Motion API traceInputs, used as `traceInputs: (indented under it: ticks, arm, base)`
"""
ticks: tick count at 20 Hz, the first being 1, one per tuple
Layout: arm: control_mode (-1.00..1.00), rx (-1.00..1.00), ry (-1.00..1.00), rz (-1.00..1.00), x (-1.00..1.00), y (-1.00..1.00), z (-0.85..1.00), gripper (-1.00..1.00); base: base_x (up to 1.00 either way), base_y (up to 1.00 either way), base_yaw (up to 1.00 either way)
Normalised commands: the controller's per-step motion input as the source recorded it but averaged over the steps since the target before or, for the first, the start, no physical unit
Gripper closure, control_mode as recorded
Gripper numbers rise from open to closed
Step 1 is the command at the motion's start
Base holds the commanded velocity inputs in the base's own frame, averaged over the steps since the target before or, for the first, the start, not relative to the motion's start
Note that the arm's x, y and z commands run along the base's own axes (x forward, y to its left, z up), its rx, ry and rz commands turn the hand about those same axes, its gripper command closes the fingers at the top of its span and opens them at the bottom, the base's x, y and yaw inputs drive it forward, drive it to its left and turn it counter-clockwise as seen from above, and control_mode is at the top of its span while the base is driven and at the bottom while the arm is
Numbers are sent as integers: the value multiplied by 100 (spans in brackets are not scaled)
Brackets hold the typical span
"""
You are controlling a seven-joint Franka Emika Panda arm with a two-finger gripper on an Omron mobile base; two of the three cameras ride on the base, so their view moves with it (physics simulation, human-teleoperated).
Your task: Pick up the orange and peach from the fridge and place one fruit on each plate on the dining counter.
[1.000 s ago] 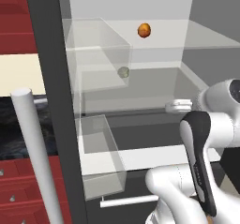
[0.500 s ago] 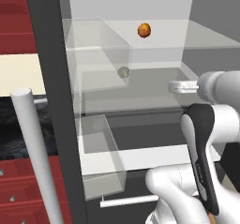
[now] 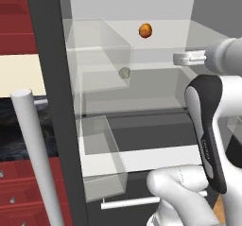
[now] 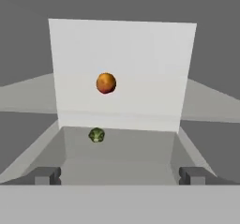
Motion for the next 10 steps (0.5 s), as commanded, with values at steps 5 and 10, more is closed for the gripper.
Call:
traceInputs:
  ticks: [5,10]
  arm:
    - [-100,0,-3,0,50,16,15,-100]
    - [-100,4,2,0,68,0,7,-100]
  base:
    - [0,0,0]
    - [0,0,0]
